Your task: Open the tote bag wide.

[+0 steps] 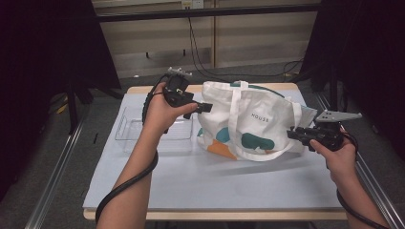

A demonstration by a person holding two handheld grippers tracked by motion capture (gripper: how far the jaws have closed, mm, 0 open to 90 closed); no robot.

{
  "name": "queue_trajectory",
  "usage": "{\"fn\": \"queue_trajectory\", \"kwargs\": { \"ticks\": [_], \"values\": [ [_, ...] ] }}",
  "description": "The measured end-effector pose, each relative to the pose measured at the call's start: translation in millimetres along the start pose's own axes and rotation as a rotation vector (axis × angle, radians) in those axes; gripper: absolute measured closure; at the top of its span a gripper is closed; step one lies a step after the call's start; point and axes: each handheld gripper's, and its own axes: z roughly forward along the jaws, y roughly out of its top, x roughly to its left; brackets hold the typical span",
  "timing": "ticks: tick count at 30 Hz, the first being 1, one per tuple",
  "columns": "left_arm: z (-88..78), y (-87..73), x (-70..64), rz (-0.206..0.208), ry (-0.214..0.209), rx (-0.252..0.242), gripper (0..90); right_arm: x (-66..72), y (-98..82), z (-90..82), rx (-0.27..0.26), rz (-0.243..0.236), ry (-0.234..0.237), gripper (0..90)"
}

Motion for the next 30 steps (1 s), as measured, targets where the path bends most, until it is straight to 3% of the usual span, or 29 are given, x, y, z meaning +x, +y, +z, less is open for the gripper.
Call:
{"fn": "queue_trajectory", "kwargs": {
  "ticks": [16, 23, 27, 30],
  "values": [
    [2.5, 43.9, -0.6, -0.015, -0.002, -0.025, 14.0, 1.9, -5.3, 0.7, -0.002, 0.001, -0.004, 71.8],
    [13.8, 57.4, 4.4, -0.081, 0.006, -0.007, 19.4, 2.2, -6.3, 1.6, 0.000, -0.005, -0.004, 71.7],
    [18.9, 61.6, 5.9, -0.059, 0.031, 0.000, 21.2, 1.3, -7.3, 1.5, -0.003, -0.001, -0.009, 71.7],
    [22.9, 65.7, 9.1, -0.086, 0.026, -0.002, 23.6, 0.3, -8.0, 0.9, -0.001, 0.003, -0.006, 71.7]
  ]
}}
